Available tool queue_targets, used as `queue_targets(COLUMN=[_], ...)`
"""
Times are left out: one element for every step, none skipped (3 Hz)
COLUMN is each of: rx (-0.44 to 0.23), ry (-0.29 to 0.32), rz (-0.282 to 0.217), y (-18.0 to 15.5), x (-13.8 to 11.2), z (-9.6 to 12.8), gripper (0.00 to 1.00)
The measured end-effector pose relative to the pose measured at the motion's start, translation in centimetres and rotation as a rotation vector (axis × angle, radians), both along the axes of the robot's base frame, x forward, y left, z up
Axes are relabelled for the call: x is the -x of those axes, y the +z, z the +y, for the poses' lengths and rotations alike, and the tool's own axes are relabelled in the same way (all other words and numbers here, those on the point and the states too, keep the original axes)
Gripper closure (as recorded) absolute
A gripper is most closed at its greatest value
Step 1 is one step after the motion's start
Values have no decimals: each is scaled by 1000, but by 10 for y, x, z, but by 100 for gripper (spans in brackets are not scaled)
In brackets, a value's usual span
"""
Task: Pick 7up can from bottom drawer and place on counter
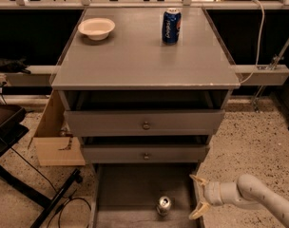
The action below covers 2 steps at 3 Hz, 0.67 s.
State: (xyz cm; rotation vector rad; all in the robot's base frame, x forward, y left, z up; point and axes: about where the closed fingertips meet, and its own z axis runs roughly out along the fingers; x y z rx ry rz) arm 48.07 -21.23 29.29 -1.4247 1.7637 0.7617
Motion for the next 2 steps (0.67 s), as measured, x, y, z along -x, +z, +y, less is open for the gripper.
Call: queue_targets(rx=[-63, -128], ry=[14, 18], rz=[3, -2], y=[-39, -67], x=[-7, -10], z=[15, 31], gripper=[0, 0])
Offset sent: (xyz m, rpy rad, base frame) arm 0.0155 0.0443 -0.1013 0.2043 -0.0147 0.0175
